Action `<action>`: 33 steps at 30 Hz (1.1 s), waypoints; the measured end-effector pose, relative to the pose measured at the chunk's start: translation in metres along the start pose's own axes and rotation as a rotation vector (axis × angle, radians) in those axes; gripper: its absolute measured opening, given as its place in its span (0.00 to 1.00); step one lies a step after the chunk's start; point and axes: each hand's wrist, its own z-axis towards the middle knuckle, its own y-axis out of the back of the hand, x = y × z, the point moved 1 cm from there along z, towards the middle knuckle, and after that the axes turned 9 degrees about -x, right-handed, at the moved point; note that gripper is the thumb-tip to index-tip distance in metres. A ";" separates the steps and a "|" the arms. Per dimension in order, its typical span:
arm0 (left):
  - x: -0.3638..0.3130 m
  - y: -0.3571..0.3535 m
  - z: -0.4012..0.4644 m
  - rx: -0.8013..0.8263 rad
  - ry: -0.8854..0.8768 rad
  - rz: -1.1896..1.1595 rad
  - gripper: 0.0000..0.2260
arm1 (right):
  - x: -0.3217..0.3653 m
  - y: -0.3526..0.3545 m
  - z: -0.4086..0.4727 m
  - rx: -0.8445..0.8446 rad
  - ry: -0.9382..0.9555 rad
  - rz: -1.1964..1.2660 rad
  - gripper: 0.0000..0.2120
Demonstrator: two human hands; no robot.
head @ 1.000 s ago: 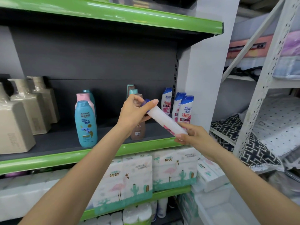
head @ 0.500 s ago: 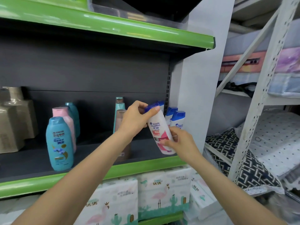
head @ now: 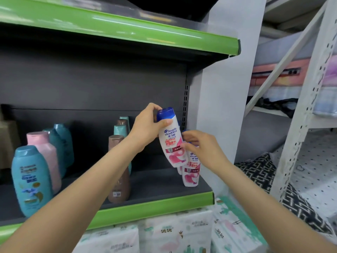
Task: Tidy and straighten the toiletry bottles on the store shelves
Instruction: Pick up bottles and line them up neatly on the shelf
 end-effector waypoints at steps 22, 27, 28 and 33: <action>0.095 -0.098 0.095 0.023 0.108 0.441 0.20 | -0.092 0.009 0.115 0.389 -0.218 0.156 0.05; 0.103 -0.100 0.098 0.015 0.108 0.397 0.20 | -0.095 0.007 0.115 0.396 -0.181 0.122 0.06; 0.104 -0.099 0.098 0.022 0.111 0.381 0.20 | -0.096 0.007 0.114 0.390 -0.174 0.117 0.07; 0.108 -0.093 0.097 0.126 0.207 0.267 0.19 | -0.097 0.007 0.111 0.379 -0.156 0.149 0.11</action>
